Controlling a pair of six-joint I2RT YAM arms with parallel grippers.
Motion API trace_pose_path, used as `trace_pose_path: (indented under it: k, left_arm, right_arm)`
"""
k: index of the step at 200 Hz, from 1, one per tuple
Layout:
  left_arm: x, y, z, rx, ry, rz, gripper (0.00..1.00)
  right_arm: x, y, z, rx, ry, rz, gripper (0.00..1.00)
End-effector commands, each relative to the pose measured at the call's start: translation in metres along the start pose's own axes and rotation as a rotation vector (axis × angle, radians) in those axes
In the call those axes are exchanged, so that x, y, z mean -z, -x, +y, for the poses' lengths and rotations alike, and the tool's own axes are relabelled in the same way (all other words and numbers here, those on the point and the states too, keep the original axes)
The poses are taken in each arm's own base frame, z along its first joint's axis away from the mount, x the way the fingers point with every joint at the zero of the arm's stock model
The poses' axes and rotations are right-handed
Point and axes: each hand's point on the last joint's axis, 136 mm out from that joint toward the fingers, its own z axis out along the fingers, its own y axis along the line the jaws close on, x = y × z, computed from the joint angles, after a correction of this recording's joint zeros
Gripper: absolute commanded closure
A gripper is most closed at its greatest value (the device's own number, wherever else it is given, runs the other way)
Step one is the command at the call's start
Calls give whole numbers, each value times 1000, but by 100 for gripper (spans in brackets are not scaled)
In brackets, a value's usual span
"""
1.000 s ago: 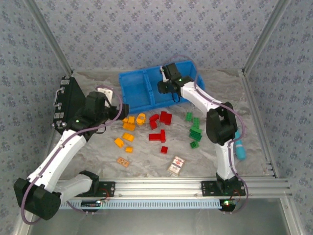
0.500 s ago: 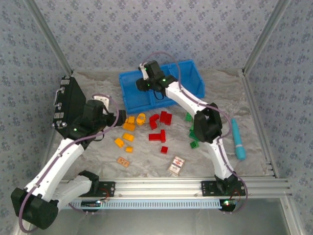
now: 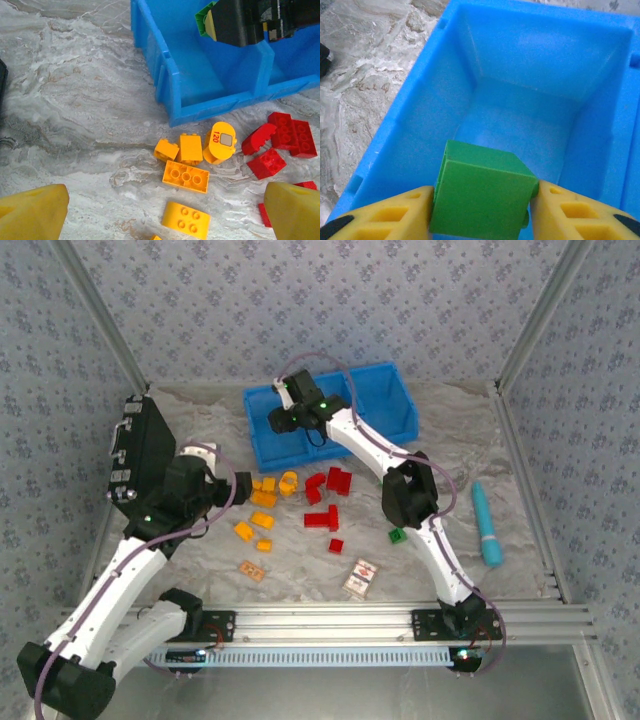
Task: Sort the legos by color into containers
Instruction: Place the lego in the container, then pick up the lego from the center of the table.
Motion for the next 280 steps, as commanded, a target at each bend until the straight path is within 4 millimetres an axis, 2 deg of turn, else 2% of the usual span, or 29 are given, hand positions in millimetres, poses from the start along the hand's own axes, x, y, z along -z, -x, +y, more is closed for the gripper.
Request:
trace_pose_path:
  k: [1,37,57,81,86,107,130,140,177,199,236,256,280]
  left_arm:
    - [4,2,2,-2,11,-13,0]
    - [0,7,1,-24,19,-12,0]
    - [-4,8,-1,-36,15,-10,0]
    - [-9,9,-4,-50,3,2,0]
    - [-10,9,-6,-53,-3,4,0]
    - [-12,13,-9,-60,-12,1,0]
    - [-15,16,-11,-67,-19,-3,0]
    - [-17,15,-13,-70,-28,4,0]
    - [-20,19,-18,-75,-45,6,0]
    - [-20,21,-20,-72,-52,5,0]
    - [-16,20,-21,-66,-62,19,0]
    - [-12,20,-9,-84,19,65,0]
    - [-4,33,-7,-128,61,109,0]
  right_arm:
    - [34,10,2,51,-10,-3,44]
    - [84,5,-9,56,-57,1,35]
    - [111,-12,-18,43,-93,24,30]
    - [141,-40,-38,-9,-167,58,30]
    - [148,-54,-45,-30,-192,95,30]
    - [170,-90,-80,-135,-294,144,31]
    - [180,-131,-119,-274,-348,179,31]
    - [182,-150,-131,-324,-360,211,31]
    - [174,-175,-158,-447,-396,231,29]
    - [159,-191,-172,-511,-394,270,28]
    - [130,-206,-185,-536,-369,324,27]
    - [121,-214,-189,-548,-368,352,27]
    - [116,-222,-190,-553,-365,375,29]
